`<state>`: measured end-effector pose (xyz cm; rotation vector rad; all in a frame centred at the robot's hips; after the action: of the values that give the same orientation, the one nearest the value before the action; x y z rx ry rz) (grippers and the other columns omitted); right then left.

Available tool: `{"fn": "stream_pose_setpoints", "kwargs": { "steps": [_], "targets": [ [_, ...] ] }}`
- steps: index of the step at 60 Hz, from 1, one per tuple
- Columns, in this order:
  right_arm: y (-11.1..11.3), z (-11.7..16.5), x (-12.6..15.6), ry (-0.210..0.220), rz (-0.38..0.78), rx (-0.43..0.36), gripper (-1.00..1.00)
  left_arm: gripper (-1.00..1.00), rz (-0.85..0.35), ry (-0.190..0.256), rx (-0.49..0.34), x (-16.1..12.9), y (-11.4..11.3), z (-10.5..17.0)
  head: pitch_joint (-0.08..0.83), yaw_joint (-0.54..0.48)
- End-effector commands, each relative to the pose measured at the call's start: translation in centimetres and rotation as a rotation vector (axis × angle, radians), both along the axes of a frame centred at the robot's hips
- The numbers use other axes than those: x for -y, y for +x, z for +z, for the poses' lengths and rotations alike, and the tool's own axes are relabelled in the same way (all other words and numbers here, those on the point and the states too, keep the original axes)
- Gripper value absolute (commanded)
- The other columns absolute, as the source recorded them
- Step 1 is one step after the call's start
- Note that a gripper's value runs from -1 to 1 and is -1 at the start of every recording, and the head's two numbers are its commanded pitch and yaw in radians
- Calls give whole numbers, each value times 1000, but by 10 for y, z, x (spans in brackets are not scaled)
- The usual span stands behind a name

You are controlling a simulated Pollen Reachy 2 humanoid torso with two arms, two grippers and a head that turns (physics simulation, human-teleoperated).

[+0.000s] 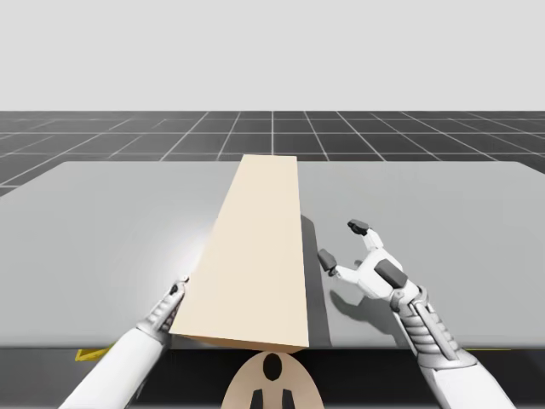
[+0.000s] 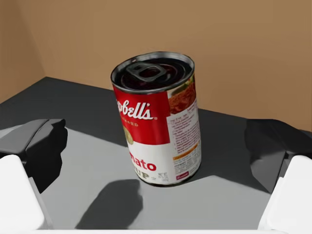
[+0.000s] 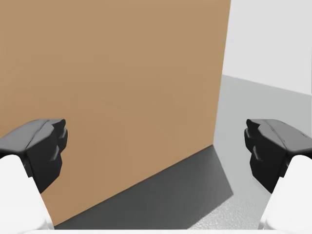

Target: Retrieve the object from inside the box.

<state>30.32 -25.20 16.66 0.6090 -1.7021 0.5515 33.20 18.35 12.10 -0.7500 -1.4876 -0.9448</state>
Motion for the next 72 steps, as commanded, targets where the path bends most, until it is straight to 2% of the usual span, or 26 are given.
{"fn": "stream_pose_setpoints", "kwargs": {
  "steps": [1,16,39,40,42,43,45,49,62,72],
  "targets": [
    [0,0,-1,-4,4,16,-1000,-1000,-80,-4,-22,12,19,-10,15,-11],
    [1,-1,-1,-12,-3,28,-1000,-1000,-167,14,-22,27,44,-16,31,-20],
    [0,0,0,-15,-8,37,-1000,-1000,-284,50,-73,49,61,-32,46,-37],
    [0,0,0,-15,-7,38,-1000,-680,-289,48,-76,49,62,-33,47,-38],
    [0,0,0,-16,-7,38,-1000,-392,-290,45,-76,49,62,-33,48,-40],
    [0,0,0,-17,-8,39,-1000,713,-291,35,-94,49,64,-34,50,-41],
    [0,0,0,-17,-8,40,-1000,929,-305,36,-103,47,63,-36,51,-42],
    [0,0,0,-17,-8,40,-1000,997,-318,46,-115,45,63,-37,54,-43],
    [0,1,0,-17,-12,39,-1000,1000,-305,45,-114,38,61,-31,57,-40],
    [0,2,2,-12,-14,42,-1000,1000,-252,24,-98,5,54,-18,54,-41]
  ]
}}
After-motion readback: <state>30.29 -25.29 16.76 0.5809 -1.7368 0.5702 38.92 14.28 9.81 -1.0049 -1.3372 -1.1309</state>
